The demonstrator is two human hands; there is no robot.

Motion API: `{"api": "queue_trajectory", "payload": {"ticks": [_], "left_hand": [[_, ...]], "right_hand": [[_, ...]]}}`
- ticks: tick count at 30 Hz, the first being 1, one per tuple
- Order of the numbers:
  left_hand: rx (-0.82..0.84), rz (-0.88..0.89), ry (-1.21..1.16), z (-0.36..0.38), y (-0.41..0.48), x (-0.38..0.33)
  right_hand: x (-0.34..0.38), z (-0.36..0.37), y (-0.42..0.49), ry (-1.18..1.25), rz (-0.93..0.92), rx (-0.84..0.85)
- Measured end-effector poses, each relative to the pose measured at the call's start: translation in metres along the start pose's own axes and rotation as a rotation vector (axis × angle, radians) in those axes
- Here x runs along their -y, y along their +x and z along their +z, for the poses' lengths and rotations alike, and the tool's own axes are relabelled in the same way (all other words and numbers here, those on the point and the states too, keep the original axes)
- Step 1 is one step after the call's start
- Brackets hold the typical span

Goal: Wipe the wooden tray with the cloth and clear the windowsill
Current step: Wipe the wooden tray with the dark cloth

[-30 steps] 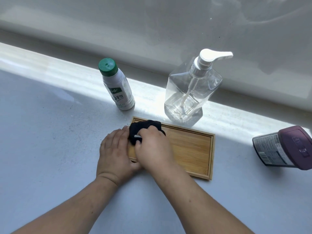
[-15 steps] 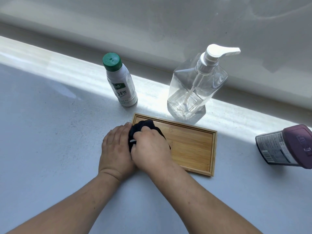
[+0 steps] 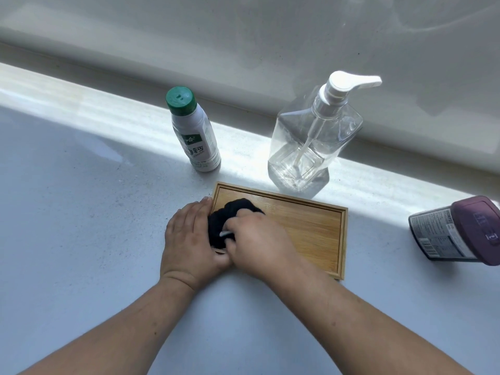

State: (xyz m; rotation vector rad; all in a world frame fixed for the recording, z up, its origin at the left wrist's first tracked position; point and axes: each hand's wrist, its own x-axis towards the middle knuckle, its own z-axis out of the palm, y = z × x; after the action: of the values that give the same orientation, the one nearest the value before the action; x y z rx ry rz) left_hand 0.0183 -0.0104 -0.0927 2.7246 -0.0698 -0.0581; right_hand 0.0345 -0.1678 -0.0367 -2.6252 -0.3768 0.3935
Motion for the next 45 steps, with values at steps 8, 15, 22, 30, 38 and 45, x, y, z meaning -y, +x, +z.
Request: {"api": "queue_trajectory", "payload": {"ticks": [8, 15, 22, 30, 38, 45], "left_hand": [[-0.003, 0.003, 0.013, 0.005, 0.0, 0.002], [-0.009, 0.01, 0.062, 0.006, -0.001, 0.003], [0.01, 0.002, 0.071, 0.005, 0.001, 0.003], [0.028, -0.002, 0.073, 0.005, 0.001, 0.005], [0.028, 0.002, 0.066, 0.005, 0.002, 0.003], [0.003, -0.001, 0.038, 0.003, -0.001, -0.001]], "right_hand": [[-0.002, 0.002, -0.009, 0.013, -0.041, 0.014], [-0.023, -0.004, -0.016, -0.01, 0.05, -0.074], [-0.057, -0.017, -0.034, 0.024, 0.185, -0.139], [-0.08, -0.027, -0.058, 0.044, 0.241, -0.094], [-0.076, -0.023, -0.057, 0.092, 0.389, -0.175], [-0.01, 0.01, -0.012, 0.134, 0.245, -0.17]]}}
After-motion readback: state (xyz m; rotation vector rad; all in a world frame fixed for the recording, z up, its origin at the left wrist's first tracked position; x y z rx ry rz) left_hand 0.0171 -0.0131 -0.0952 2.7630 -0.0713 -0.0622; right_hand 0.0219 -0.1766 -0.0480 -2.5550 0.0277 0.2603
